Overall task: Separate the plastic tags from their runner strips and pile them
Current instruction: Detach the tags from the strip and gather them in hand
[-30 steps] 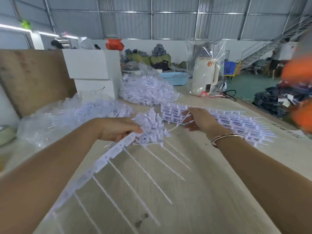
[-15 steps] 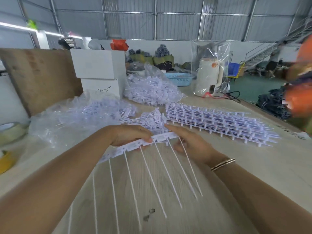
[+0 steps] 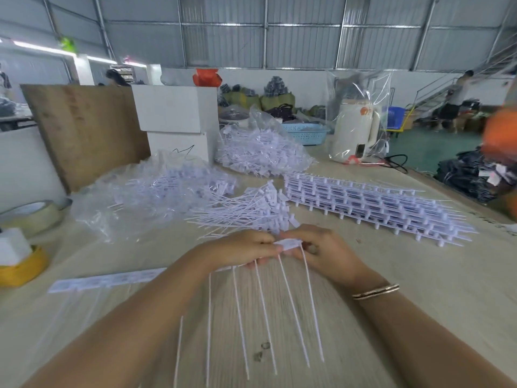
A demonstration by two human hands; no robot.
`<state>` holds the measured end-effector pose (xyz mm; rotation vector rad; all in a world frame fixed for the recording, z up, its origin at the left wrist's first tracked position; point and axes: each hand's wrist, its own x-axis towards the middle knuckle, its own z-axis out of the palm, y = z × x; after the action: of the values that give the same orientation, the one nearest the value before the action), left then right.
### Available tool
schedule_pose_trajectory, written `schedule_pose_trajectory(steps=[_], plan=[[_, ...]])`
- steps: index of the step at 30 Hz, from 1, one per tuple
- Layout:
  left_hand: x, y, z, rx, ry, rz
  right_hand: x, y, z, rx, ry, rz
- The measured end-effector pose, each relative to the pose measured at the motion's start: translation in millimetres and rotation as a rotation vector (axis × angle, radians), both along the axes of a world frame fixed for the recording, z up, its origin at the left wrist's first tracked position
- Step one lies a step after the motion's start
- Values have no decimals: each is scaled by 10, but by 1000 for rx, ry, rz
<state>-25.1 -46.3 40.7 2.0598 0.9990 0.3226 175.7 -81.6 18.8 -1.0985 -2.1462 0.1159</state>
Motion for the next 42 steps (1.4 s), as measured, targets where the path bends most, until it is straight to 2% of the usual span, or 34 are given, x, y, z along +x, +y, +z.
schedule_pose_trajectory(steps=[3, 6, 14, 17, 27, 30, 36, 38, 40, 42], plan=[[-51, 17, -85, 60, -36, -33, 12, -16, -3, 34, -116, 0], [-102, 38, -217, 139, -79, -31, 11, 22, -46, 43, -132, -1], [-187, 44, -299, 211, -132, -20, -73, 106, -108, -324, 211, 130], [-171, 25, -291, 233, -128, -15, -88, 80, -83, -400, 274, 180], [-149, -21, -232, 307, -95, -29, -92, 83, -50, -534, 294, 147], [-124, -39, -254, 340, -76, -24, -79, 88, -47, -536, 304, 75], [-119, -35, -286, 370, -133, -8, -67, 72, -31, -530, 359, 117], [-123, -46, -272, 361, -154, -24, -51, 74, -23, -538, 455, 110], [-139, -47, -263, 331, -173, -29, 32, 101, -10, -527, 637, 39], [-166, -45, -263, 314, -171, -9, 91, 124, -19, -494, 670, -12]])
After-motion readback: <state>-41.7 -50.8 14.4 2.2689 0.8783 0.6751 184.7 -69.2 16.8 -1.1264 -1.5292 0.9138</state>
